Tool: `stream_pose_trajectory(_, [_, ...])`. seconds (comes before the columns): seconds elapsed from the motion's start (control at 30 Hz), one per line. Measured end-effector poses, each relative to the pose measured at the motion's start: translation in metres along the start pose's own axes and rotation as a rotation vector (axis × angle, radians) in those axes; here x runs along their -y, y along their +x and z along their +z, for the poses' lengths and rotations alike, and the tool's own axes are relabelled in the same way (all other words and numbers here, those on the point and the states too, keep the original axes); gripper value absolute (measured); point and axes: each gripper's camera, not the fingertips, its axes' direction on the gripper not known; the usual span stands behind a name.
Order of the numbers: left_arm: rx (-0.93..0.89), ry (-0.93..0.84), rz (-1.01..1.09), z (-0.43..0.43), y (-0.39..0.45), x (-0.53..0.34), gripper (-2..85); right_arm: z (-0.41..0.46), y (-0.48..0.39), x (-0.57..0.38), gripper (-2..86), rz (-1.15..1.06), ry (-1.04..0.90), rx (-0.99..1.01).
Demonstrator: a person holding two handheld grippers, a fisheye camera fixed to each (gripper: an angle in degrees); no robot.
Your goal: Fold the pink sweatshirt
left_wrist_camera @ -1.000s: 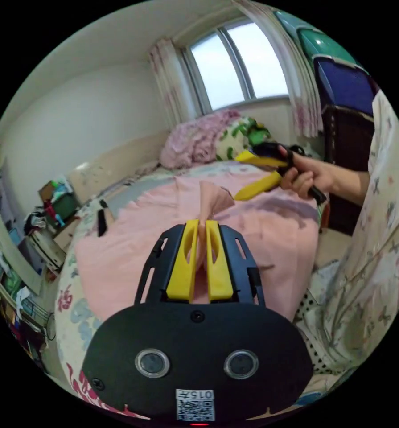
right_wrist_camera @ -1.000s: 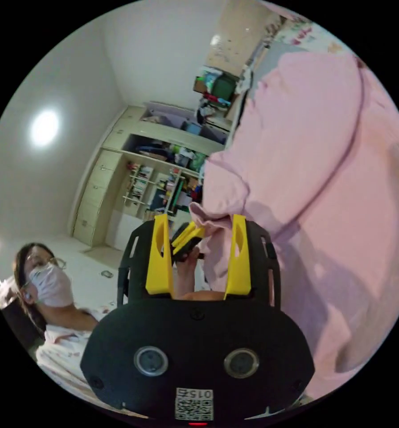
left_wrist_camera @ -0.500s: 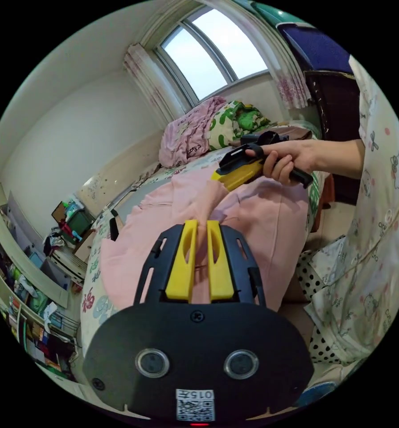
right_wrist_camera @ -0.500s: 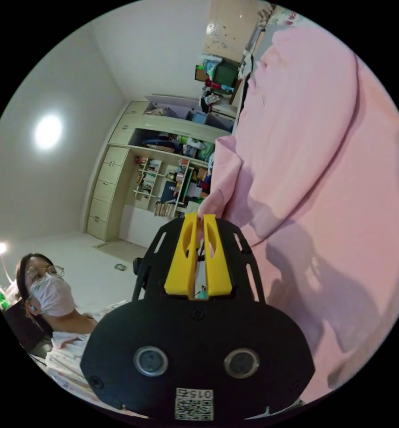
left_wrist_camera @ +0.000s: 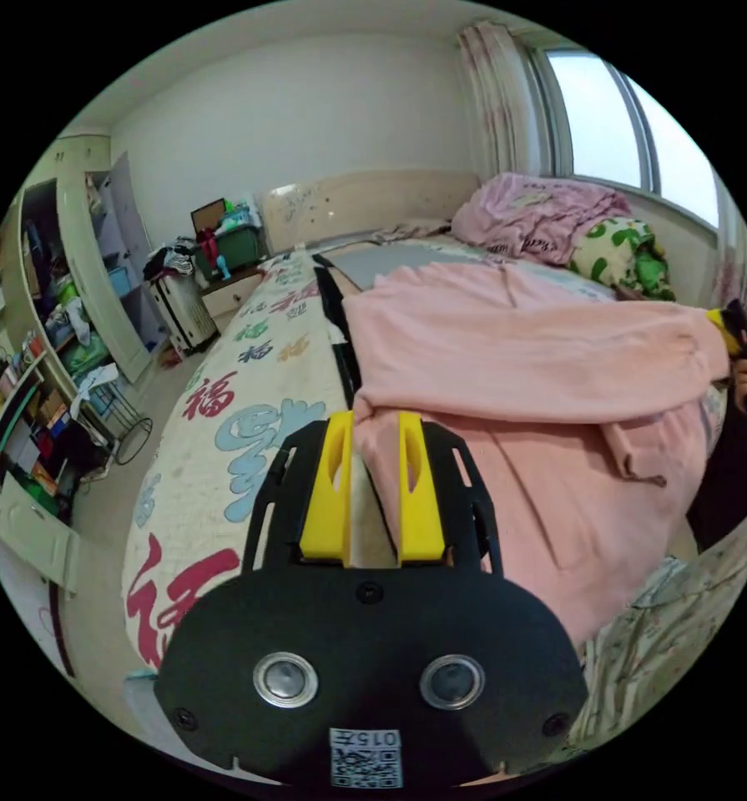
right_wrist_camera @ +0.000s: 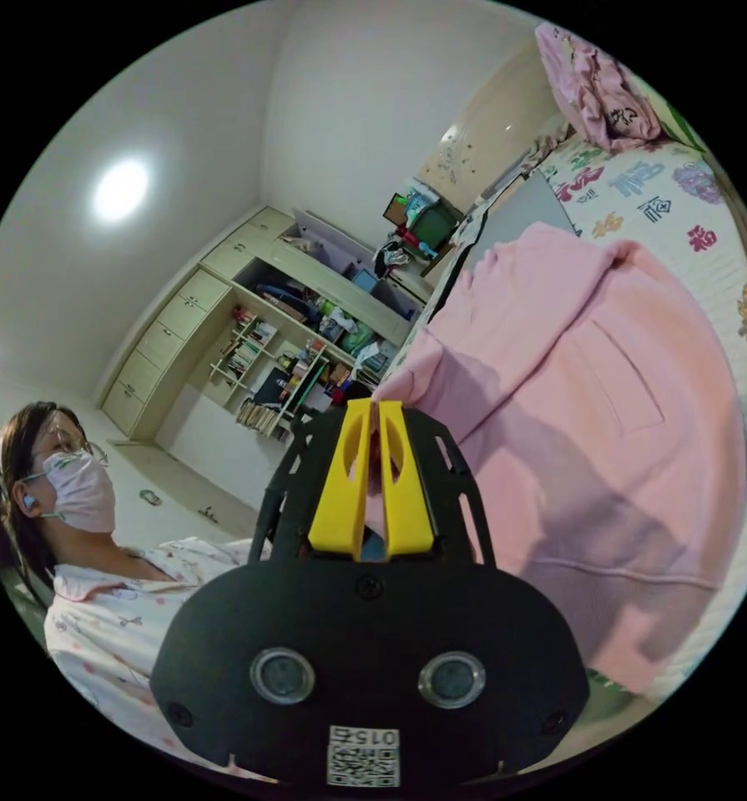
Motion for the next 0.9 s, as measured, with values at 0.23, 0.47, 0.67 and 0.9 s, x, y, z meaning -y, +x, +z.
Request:
stream_pose_trajectory(0.23, [0.018,-0.099,0.045,0.046,0.003,0.015,2.4,0.012,-0.005,-0.049,0.4,-0.003,0.024,-0.009])
stream_pose_trajectory(0.47, [0.051,-0.119,0.033,0.06,0.005,0.008,1.2,0.065,-0.039,-0.053,0.4,-0.1,0.008,0.125])
stream_pose_trajectory(0.67, [0.058,-0.12,0.015,0.067,0.003,-0.001,1.0,0.09,-0.04,-0.102,0.4,-0.164,-0.095,-0.175])
stream_pose_trajectory(0.9, [0.083,-0.109,0.042,0.076,0.01,-0.016,1.0,0.087,0.01,-0.217,0.1,-0.053,-0.163,-0.488])
